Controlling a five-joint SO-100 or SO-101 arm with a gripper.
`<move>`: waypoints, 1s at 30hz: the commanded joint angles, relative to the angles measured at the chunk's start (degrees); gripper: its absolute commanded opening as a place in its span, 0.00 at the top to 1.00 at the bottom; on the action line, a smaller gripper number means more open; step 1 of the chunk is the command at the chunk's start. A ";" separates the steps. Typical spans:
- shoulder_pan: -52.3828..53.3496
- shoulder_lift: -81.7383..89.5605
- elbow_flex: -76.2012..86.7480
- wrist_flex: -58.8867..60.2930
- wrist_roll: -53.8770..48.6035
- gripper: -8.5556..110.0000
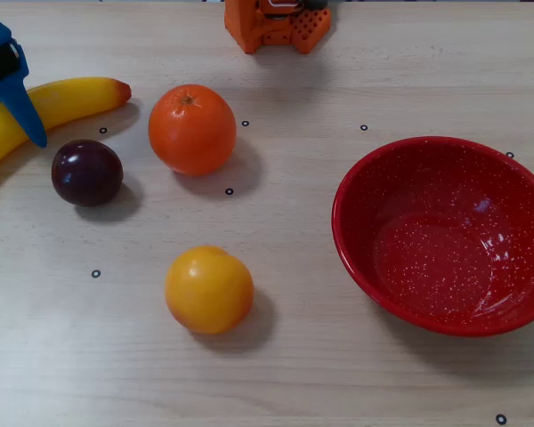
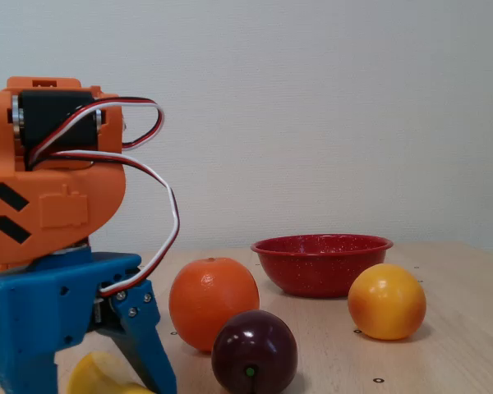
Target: Put banana in the red bowl.
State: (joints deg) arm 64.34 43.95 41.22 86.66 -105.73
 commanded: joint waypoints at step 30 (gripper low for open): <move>-3.60 3.87 -4.75 4.92 1.32 0.93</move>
State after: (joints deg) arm 61.52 43.95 41.22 91.49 -104.50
